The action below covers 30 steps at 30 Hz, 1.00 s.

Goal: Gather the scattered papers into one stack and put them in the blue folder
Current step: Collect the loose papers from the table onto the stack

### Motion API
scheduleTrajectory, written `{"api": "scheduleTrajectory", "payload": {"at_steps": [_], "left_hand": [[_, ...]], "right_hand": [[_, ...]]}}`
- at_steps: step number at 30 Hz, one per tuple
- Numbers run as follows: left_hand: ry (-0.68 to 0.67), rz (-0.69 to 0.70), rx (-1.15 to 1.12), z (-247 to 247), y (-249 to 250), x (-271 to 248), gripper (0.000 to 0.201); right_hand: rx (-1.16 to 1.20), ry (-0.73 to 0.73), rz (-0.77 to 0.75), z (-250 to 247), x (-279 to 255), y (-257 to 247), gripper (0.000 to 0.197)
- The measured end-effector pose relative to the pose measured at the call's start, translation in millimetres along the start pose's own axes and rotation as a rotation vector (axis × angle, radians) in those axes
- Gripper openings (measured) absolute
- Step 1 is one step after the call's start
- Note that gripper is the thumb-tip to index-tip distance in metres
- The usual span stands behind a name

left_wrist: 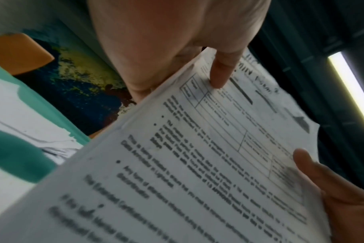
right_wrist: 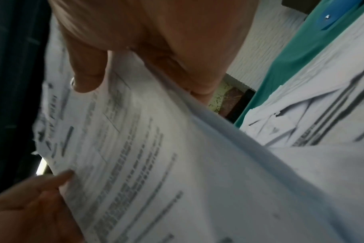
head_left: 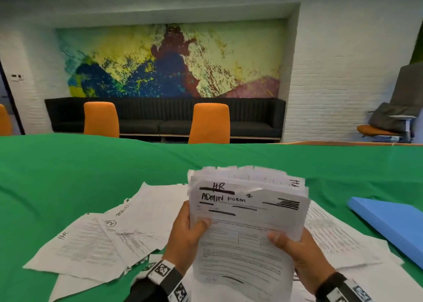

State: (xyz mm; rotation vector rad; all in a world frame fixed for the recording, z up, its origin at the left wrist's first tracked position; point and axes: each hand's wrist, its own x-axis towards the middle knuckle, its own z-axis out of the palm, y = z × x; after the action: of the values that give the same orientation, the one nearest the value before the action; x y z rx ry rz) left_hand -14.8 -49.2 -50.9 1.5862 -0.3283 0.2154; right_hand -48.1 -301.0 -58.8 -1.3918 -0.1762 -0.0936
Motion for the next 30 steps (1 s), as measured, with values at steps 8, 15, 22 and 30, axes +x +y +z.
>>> {"api": "scheduleTrajectory", "payload": {"at_steps": [8, 15, 22, 30], "left_hand": [[0.031, -0.041, -0.014, 4, -9, 2, 0.024], [0.022, -0.071, -0.018, 15, -6, -2, 0.024], [0.007, -0.013, -0.059, 4, 0, -7, 0.038], [0.009, 0.117, -0.042, 7, 16, -4, 0.038]], "right_hand": [[-0.069, 0.016, -0.03, -17, -7, -4, 0.068], [-0.083, 0.026, 0.005, -6, -11, 2, 0.077], [-0.098, 0.094, -0.127, -7, -14, -13, 0.051], [-0.178, 0.145, -0.334, -2, -11, -45, 0.045]]}}
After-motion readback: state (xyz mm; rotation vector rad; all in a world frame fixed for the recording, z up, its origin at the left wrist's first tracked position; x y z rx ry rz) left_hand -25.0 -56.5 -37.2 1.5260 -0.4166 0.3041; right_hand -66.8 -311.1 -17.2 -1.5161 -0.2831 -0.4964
